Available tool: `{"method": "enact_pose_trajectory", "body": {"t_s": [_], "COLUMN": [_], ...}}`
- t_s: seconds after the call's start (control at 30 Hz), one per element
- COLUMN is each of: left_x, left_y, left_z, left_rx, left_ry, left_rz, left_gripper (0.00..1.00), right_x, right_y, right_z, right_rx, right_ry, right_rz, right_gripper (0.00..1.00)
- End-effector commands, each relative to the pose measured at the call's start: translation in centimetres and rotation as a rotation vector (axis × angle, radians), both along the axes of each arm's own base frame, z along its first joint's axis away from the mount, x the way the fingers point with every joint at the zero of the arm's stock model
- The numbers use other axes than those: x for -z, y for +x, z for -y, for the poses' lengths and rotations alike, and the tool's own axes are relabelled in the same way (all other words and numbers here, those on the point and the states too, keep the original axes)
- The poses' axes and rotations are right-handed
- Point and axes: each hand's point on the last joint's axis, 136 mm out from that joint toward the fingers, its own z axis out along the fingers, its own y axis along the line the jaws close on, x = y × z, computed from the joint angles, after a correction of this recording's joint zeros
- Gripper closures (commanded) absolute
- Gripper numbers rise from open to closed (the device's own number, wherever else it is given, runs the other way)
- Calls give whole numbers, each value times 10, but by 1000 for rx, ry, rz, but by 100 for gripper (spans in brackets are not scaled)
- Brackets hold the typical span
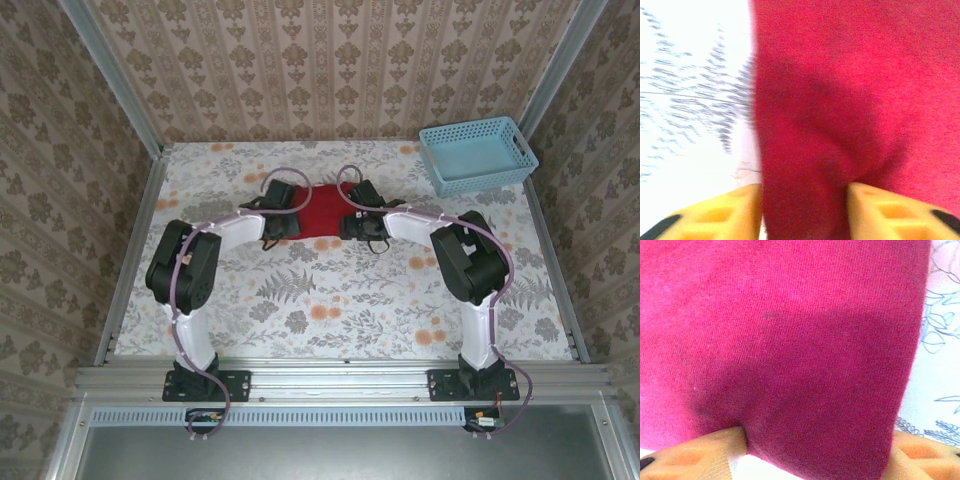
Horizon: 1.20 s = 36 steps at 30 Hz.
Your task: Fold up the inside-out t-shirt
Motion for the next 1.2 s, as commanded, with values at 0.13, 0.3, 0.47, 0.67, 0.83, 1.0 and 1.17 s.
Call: {"method": "enact_pose_trajectory", "body": {"t_s": [0.13,0.3,0.47,0.67,0.83,1.0,1.17], "left_x": [-59,-57,-33,3,22,12,5], "left_y": [-10,-14,0,13,16,28,54], "left_z": [1,70,111,101,54,-19,-84], "left_rx": [2,104,176,172,188,160,136], "left_ry": [173,53,137,202,231,263,273], "left_rz": [46,63,17,-58,-140,-147,-166], "left_gripper": [34,29,21,19,19,19,19], "right_x": [-44,-68,-79,-85,-81,-84,-89], "right_y": [-13,-36,-71,-119,-142,-145,-144], "right_z": [22,59,95,114,125,128,128], "right_rx": [39,120,199,268,301,309,311], "right_ry": [42,46,14,125,146,152,155], "right_rz": [37,81,117,130,143,161,172], "right_gripper": [27,21,13,6,3,2,1]}}
